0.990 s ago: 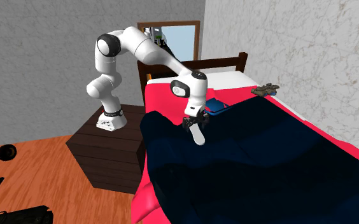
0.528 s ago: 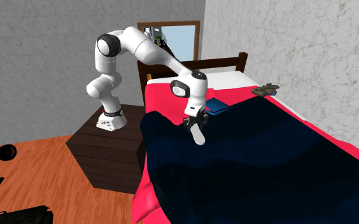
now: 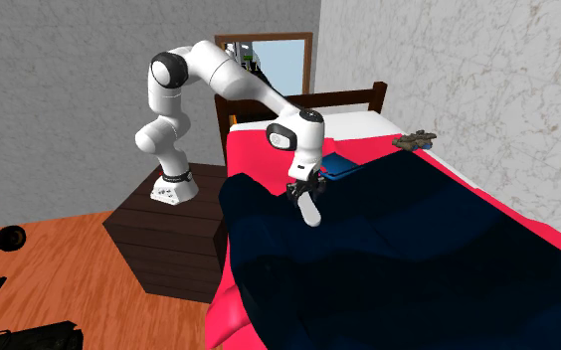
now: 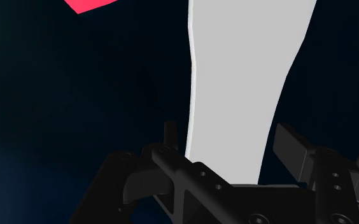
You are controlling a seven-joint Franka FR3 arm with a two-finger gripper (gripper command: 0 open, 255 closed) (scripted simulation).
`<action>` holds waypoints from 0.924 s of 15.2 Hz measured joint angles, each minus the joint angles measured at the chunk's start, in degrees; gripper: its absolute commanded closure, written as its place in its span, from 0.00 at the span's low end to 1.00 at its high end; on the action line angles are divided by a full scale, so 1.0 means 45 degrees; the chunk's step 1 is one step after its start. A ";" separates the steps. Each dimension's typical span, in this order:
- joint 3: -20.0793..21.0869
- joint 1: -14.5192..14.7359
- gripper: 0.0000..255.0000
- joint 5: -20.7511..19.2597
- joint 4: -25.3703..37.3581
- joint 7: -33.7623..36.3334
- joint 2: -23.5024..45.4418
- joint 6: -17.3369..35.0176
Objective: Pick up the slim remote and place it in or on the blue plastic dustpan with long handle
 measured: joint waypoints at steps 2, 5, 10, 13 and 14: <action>-0.0011 -0.0001 1.00 -0.0020 0.0041 0.0003 -0.0183 -0.0223; -0.0022 0.0006 1.00 -0.0052 0.0292 0.0031 -0.0396 -0.0681; -0.0028 0.0030 1.00 -0.0101 0.0721 0.0099 -0.0694 -0.1409; -0.0040 0.0025 1.00 -0.0125 0.0951 0.0106 -0.0908 -0.1853; -0.0040 0.0034 1.00 -0.0137 0.1058 0.0127 -0.0983 -0.2034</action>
